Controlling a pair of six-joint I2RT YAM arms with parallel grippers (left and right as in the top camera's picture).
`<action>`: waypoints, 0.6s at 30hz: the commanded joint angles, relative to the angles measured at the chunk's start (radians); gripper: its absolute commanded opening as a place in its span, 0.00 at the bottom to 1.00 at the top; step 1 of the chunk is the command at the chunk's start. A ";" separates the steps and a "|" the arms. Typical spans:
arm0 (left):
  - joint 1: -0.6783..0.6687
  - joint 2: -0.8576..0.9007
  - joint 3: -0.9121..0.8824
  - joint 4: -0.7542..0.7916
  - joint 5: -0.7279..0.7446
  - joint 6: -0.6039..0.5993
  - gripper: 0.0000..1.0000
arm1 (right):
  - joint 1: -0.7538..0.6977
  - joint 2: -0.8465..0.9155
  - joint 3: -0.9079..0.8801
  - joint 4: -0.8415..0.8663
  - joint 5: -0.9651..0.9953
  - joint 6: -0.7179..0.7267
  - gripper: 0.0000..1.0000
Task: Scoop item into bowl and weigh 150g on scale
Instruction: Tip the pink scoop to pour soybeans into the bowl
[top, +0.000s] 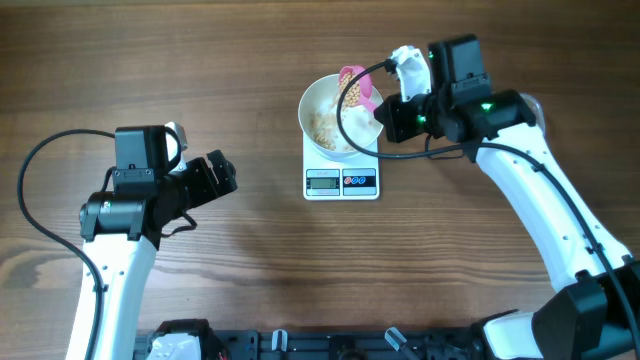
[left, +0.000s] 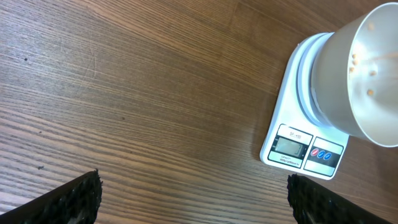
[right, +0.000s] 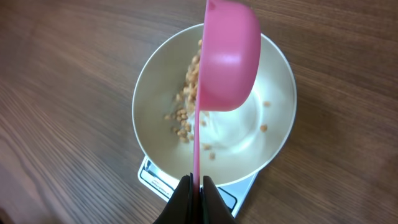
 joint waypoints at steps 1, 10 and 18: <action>0.005 0.004 -0.004 0.003 0.012 -0.006 1.00 | 0.034 -0.013 0.019 0.010 0.082 -0.031 0.04; 0.005 0.004 -0.004 0.003 0.012 -0.006 1.00 | 0.079 -0.013 0.019 0.012 0.182 -0.073 0.04; 0.005 0.004 -0.004 0.003 0.012 -0.006 1.00 | 0.126 -0.013 0.019 0.011 0.344 -0.170 0.05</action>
